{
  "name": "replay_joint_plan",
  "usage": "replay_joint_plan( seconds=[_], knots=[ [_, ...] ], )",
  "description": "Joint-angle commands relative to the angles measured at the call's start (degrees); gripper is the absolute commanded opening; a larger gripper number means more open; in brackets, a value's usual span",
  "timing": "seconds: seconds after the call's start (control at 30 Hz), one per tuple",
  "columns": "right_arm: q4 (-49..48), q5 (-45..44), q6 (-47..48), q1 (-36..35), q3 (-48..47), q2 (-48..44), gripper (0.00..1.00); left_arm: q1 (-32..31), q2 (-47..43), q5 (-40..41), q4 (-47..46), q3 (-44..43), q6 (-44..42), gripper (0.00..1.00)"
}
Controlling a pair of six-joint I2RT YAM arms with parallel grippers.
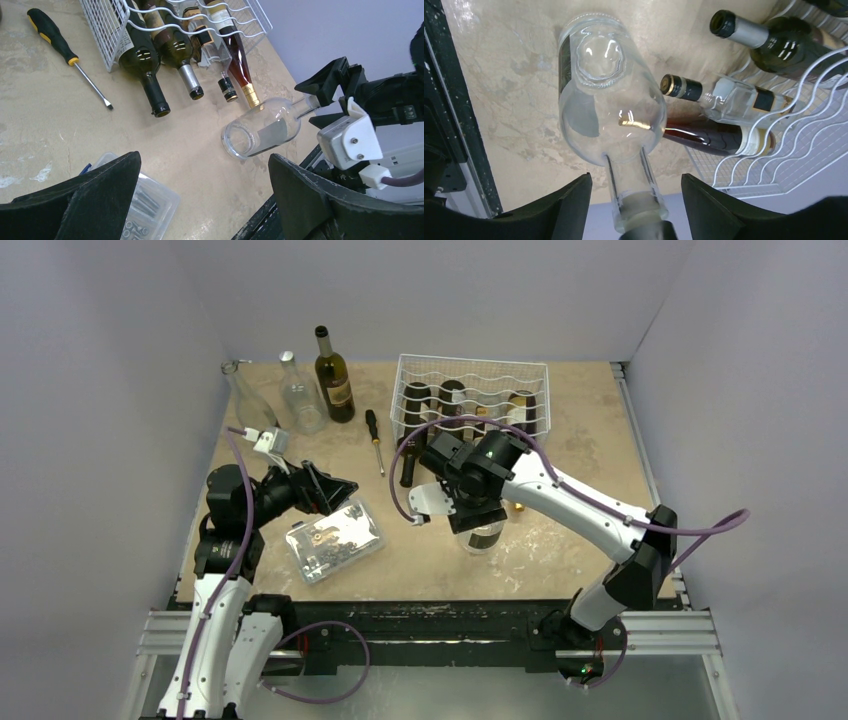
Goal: Take the wine bottle off the wine rack
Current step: Place the wine bottle at the center of the board.
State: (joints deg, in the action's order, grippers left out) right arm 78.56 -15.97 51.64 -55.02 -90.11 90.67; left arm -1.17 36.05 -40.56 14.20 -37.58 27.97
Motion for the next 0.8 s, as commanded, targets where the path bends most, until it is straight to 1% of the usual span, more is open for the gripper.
replay_joint_plan(
  seconds=[0.0, 0.2, 0.47, 0.67, 0.73, 0.77],
  knots=[
    [0.2, 4.6, 0.1, -0.2, -4.7, -1.9, 0.70, -0.1, 0.0, -1.1, -2.9, 0.4, 0.6, 1.00],
    [0.0, 7.2, 0.5, -0.1, -5.8, -2.9, 0.71, -0.1, 0.2, -1.0, -2.9, 0.4, 0.5, 1.00],
    [-0.4, 12.6, 1.1, 0.2, -11.4, -5.4, 0.77, -0.1, 0.3, -0.7, -2.6, 0.5, 0.2, 1.00],
    [-0.8, 20.2, 0.7, 1.9, -15.1, -7.5, 0.81, -0.1, 0.5, -0.6, -2.8, 0.5, -0.1, 1.00],
    [-1.0, 24.4, 0.5, 3.9, -15.7, -8.5, 0.83, -0.1, 0.7, -0.6, -2.8, 0.5, -0.1, 1.00],
    [-1.6, 27.1, 0.3, 6.3, -16.2, -9.2, 0.84, -0.1, 0.8, -0.7, -2.8, 0.5, -0.2, 1.00]
  ],
)
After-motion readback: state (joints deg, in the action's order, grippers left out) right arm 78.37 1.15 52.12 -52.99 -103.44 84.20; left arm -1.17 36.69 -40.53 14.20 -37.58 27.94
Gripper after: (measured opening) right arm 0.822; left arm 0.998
